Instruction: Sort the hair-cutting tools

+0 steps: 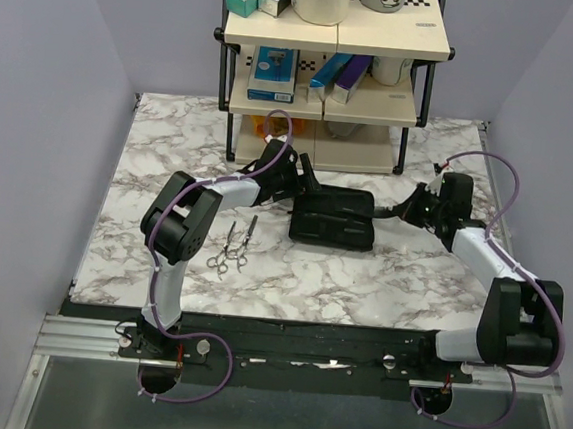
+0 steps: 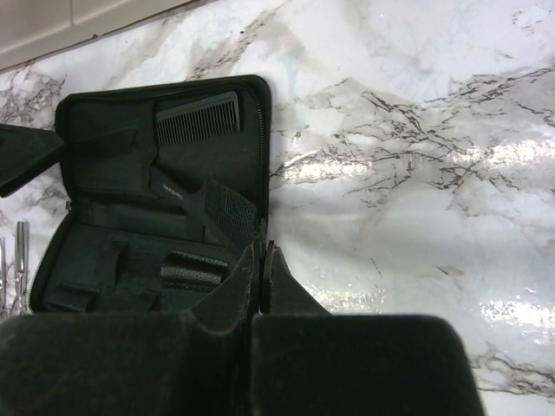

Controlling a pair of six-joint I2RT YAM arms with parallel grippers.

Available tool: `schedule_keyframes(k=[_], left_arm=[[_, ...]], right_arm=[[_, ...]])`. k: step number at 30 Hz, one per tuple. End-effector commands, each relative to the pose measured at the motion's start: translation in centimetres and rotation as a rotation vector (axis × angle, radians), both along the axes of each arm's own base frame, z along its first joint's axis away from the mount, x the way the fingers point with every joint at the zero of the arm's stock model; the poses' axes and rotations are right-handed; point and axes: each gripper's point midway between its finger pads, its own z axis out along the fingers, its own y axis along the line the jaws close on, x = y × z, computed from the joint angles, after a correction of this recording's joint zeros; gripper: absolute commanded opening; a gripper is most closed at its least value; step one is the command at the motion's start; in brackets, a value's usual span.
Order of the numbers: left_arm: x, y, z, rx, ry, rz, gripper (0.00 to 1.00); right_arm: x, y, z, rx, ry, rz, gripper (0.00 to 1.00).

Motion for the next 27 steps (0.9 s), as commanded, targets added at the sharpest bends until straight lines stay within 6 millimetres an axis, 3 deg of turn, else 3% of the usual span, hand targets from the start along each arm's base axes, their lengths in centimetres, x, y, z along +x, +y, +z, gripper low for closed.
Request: schedule_keyframes(k=[1,9,16,27], left_arm=[[-0.3,-0.6,0.0,-0.001,0.011,-0.024,0.93],[-0.1,-1.0,0.3,-0.008,0.009,-0.029,0.93],[-0.2,-1.6,0.6,-0.004,0.010,-0.058,0.93],[-0.9,-1.7,0.9,0.006,0.012,-0.049,0.93]], right_arm=[[-0.4,1.1,-1.4,0.026,0.038,0.056,0.01],[-0.7,4.2,-2.5,0.037,0.058,0.173,0.01],[-0.4,4.7,-4.2,0.031,0.090,0.220,0.01],[-0.2,6.1,-4.9,0.042,0.076,0.080,0.01]])
